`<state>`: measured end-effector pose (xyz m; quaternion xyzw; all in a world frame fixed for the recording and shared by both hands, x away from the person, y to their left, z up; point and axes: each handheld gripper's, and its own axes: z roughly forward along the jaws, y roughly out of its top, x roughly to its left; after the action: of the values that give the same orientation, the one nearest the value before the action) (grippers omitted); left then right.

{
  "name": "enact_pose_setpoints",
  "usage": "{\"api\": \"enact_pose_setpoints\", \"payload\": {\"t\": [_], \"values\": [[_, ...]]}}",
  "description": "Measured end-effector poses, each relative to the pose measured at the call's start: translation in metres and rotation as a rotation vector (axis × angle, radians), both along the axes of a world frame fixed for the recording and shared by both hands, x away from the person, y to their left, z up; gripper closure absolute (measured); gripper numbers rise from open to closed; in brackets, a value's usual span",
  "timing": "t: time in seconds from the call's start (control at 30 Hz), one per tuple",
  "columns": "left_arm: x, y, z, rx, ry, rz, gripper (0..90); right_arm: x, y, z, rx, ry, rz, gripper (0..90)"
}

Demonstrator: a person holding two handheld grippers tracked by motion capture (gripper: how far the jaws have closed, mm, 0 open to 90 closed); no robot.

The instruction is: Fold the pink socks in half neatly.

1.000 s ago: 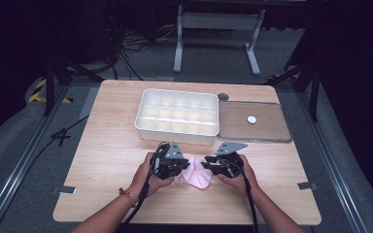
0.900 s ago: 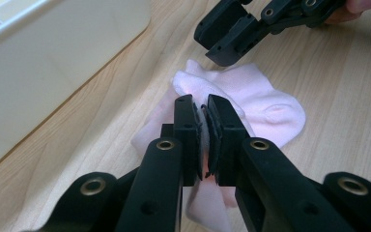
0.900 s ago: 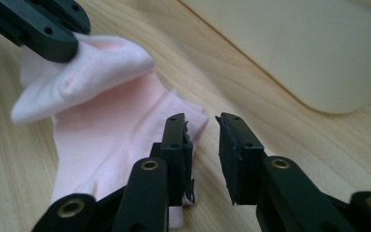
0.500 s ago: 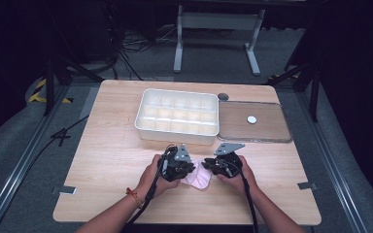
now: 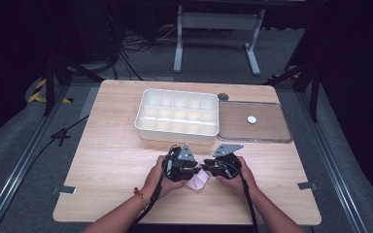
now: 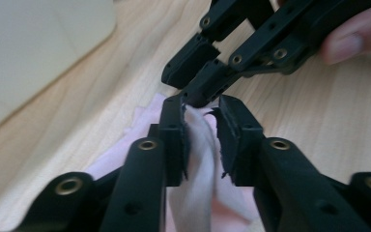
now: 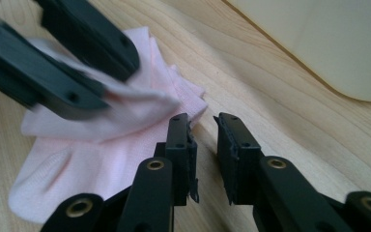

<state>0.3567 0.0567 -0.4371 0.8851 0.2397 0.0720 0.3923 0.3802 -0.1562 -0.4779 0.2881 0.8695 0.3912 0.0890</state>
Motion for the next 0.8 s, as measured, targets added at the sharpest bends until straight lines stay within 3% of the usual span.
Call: {"api": "enact_pose_setpoints", "payload": {"t": [0.17,0.3,0.43,0.53,0.67,0.77,0.8], "values": [[-0.007,0.024,0.025,-0.078,-0.029,0.003,61.1,-0.001,-0.003,0.003,0.018,-0.007,0.000,75.7],[-0.016,0.047,0.026,-0.095,-0.010,0.000,63.0,-0.003,-0.006,0.010,0.030,-0.026,0.001,76.2],[-0.021,0.053,0.006,-0.022,0.029,-0.016,64.7,-0.007,-0.008,0.015,0.049,-0.034,0.008,76.3],[-0.020,0.050,-0.006,-0.011,0.061,-0.041,67.6,-0.014,-0.003,0.017,0.034,-0.039,0.050,76.0],[-0.018,0.039,-0.012,0.052,0.051,-0.067,72.7,-0.018,0.000,0.014,0.007,-0.033,0.081,75.7],[-0.014,0.037,-0.015,0.058,0.058,-0.058,78.2,-0.018,0.000,0.011,0.000,-0.023,0.085,75.8],[-0.013,0.036,-0.014,0.053,0.055,-0.044,86.7,-0.018,0.001,0.009,-0.002,-0.014,0.084,76.1]]}}
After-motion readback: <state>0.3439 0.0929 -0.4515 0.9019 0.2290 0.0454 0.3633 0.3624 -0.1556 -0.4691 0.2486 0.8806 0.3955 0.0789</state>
